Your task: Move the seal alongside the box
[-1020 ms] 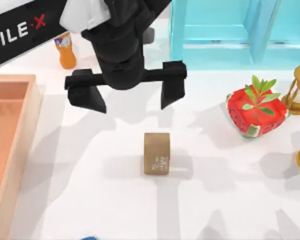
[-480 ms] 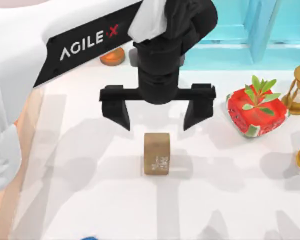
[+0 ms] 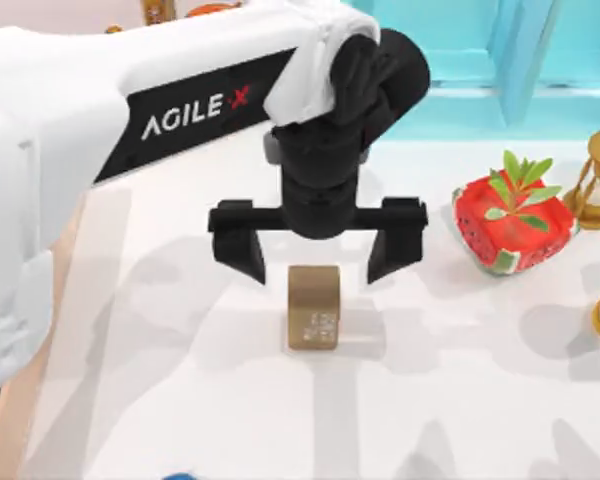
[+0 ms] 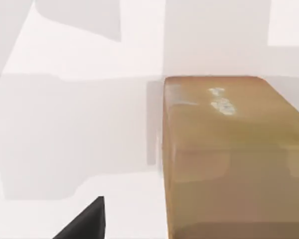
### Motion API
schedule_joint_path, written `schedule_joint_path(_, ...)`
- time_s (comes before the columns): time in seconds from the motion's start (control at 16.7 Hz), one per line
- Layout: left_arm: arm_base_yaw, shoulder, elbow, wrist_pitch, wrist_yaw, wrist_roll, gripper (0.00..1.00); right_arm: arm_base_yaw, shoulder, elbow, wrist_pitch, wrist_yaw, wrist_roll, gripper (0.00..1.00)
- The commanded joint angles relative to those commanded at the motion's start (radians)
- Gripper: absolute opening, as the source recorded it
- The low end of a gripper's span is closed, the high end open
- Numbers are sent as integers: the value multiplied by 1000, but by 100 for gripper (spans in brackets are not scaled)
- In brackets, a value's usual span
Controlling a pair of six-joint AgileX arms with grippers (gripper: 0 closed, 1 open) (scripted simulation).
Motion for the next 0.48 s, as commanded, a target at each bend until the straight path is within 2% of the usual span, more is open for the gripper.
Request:
schedule_joint_path(0.24,-1,30,-138,171,0,0,100,0,0,0,0,0,0,100)
schedule_joint_path(0.48,-1,38,-175,212,0,0,100,0,0,0,0,0,0,100)
